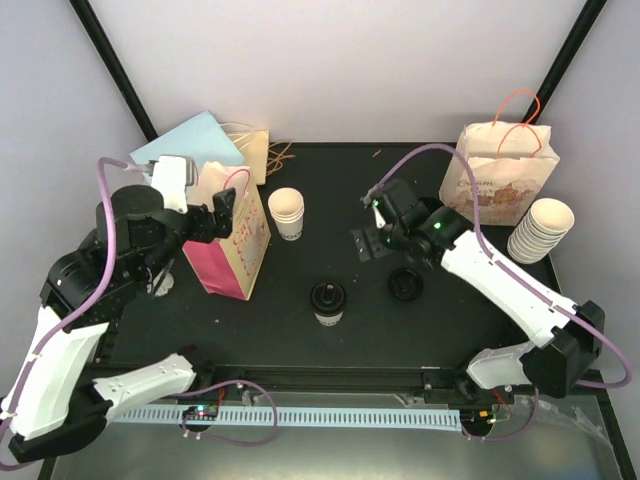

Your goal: Pack the takeout coffee

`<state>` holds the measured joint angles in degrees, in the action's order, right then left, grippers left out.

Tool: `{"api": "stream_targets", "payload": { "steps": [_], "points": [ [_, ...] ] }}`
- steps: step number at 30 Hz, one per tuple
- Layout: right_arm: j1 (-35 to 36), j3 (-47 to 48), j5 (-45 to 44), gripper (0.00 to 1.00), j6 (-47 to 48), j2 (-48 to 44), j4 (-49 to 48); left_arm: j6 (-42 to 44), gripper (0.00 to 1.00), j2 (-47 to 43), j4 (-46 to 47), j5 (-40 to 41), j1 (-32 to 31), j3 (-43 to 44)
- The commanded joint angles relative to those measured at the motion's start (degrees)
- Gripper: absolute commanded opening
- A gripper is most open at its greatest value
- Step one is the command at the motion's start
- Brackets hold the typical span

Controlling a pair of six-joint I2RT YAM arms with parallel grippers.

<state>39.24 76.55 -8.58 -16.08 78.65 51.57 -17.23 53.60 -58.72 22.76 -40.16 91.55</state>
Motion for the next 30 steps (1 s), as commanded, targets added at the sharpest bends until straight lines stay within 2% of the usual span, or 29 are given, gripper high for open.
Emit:
{"api": "stream_targets", "payload": {
  "steps": [1,10,18,30],
  "points": [
    [6.1,-3.9,4.2,1.0,1.6,-3.1,1.9,3.0,0.99,0.4,-4.2,4.9,3.4,3.6],
    [14.1,-4.3,5.2,1.0,1.4,-0.2,3.7,5.7,0.99,-0.7,-3.9,14.8,4.0,4.7],
    [20.7,-1.1,5.6,1.0,0.4,6.0,4.0,5.7,0.99,-1.5,-4.0,14.5,4.0,3.7],
    [25.2,1.7,3.5,0.96,-2.6,12.6,4.0,5.9,0.99,-2.1,-3.5,13.1,4.0,2.4]
  ]
}}
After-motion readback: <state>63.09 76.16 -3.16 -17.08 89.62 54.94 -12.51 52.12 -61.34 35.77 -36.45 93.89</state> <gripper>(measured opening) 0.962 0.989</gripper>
